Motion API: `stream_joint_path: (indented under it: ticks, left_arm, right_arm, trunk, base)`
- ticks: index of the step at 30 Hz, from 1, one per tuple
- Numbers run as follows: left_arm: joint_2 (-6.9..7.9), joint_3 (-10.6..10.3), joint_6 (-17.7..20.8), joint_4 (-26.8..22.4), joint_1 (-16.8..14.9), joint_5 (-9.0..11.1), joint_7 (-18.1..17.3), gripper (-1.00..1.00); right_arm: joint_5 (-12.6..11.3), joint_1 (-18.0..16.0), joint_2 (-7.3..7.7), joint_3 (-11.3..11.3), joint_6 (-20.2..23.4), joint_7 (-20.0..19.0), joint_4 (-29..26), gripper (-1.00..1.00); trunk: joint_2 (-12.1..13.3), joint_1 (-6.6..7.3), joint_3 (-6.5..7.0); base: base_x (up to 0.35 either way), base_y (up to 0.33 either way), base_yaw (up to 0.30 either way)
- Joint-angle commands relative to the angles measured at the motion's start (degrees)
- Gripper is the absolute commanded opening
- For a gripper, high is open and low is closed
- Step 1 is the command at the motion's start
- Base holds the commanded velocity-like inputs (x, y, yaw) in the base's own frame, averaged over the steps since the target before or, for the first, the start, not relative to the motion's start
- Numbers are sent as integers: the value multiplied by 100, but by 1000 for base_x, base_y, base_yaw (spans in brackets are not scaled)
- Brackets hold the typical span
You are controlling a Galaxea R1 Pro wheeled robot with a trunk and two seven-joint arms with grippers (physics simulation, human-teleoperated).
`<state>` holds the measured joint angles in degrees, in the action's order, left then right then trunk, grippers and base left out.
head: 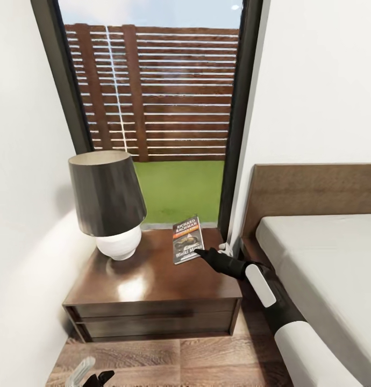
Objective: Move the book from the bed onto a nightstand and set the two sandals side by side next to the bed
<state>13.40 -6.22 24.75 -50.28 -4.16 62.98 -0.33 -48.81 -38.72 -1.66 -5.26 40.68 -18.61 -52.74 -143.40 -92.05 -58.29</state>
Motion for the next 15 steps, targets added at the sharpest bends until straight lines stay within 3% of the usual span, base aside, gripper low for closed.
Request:
stream_joint_path:
  ticks: [1, 10, 15]
  left_arm:
    - [5, -7, 10, -8, -3, 25, -7, 100]
    - [5, 4, 16, -30, -5, 35, -17, 100]
    - [5, 5, 25, -34, -6, 38, -19, 100]
  right_arm:
    - [-15, -3, 0, 3, 23, -19, -3, -100]
    - [0, 0, 8, -16, -23, -48, -11, -100]
    - [40, 4, 14, -25, -53, -363, -45, -100]
  trunk:
    - [-4, -1, -28]
    - [-16, -24, -227]
    - [-23, -37, -338]
  base:
    - [7, 0, 0]
    - [3, 0, 0]
    - [0, 0, 0]
